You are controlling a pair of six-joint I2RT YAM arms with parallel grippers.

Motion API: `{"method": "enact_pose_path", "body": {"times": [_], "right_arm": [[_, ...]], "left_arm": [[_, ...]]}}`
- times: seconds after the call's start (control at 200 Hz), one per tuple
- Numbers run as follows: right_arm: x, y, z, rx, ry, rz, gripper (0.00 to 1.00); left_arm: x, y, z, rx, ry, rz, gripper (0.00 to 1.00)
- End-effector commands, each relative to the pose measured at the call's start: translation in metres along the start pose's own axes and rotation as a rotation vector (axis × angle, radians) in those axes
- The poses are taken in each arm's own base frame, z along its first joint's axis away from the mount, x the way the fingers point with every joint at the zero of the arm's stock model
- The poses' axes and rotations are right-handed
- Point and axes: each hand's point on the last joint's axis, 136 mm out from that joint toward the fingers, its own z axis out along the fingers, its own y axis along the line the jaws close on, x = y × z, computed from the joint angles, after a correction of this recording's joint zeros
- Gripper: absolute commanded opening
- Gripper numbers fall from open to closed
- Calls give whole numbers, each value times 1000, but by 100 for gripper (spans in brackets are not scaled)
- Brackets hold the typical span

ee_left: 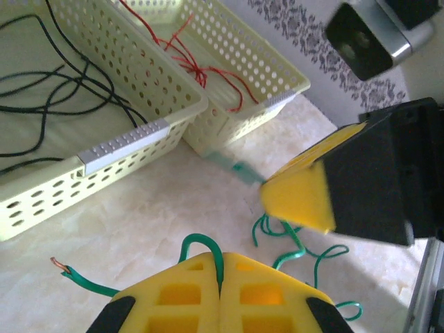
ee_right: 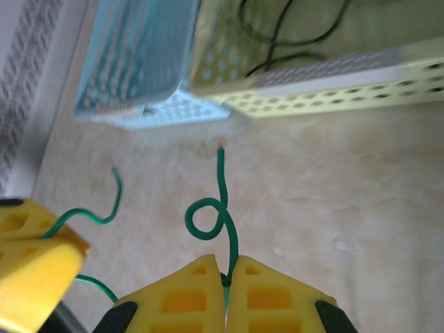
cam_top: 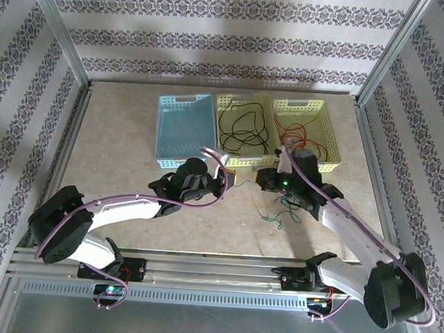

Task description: Untangle the cables

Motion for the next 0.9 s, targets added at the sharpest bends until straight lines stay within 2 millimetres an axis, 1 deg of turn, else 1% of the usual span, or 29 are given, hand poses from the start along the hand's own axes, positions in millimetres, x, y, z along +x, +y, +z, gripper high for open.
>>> {"method": "enact_pose_path", "body": {"times": [0.0,0.105,0.235,0.345,0.39,0.44,0.465,0.485,0.5,0.515,0.52,0.525,0.545,0.58,0.61,0.7,0.78,0.835,0.9], "right_arm": [[-28,-46,-28,204,-199,85,0],[-31,-52,-43,222,-251,103,0],[-33,-60,-55,254,-296,124,0],[-33,-62,-57,251,-301,134,0],[-33,-58,-54,227,-287,125,0],[-34,-46,-50,170,-262,101,0],[-34,-41,-49,144,-250,95,5],[-34,-37,-48,127,-243,87,12],[-34,-34,-47,117,-239,84,18],[-34,-32,-47,110,-236,80,26],[-35,-31,-47,108,-235,79,26],[-35,-30,-47,106,-235,78,30],[-35,-28,-47,102,-235,72,36],[-37,-26,-47,98,-237,66,43],[-38,-25,-48,104,-246,64,46],[-41,-27,-51,121,-261,63,49],[-40,-28,-49,127,-250,60,49],[-37,-29,-48,129,-235,60,50],[-35,-31,-46,133,-221,60,50]], "left_arm": [[-6,23,-15,-92,-51,-36,0],[-7,31,-20,-106,-71,-61,0],[-14,37,-26,-114,-108,-88,0],[-23,40,-31,-100,-141,-120,0],[-28,42,-33,-90,-159,-143,0],[-37,45,-35,-76,-187,-179,0],[-41,47,-36,-71,-203,-200,0],[-45,51,-37,-74,-214,-219,0],[-47,54,-37,-79,-222,-235,0],[-50,57,-38,-85,-228,-252,0],[-51,59,-38,-89,-231,-257,0],[-51,60,-38,-93,-232,-263,0],[-55,66,-39,-109,-241,-286,0],[-59,79,-41,-149,-255,-324,0],[-63,89,-43,-183,-272,-348,0],[-75,126,-55,-320,-335,-407,0],[-78,159,-67,-464,-360,-448,0],[-81,176,-73,-537,-371,-453,0],[-79,195,-75,-620,-364,-463,0]]}}
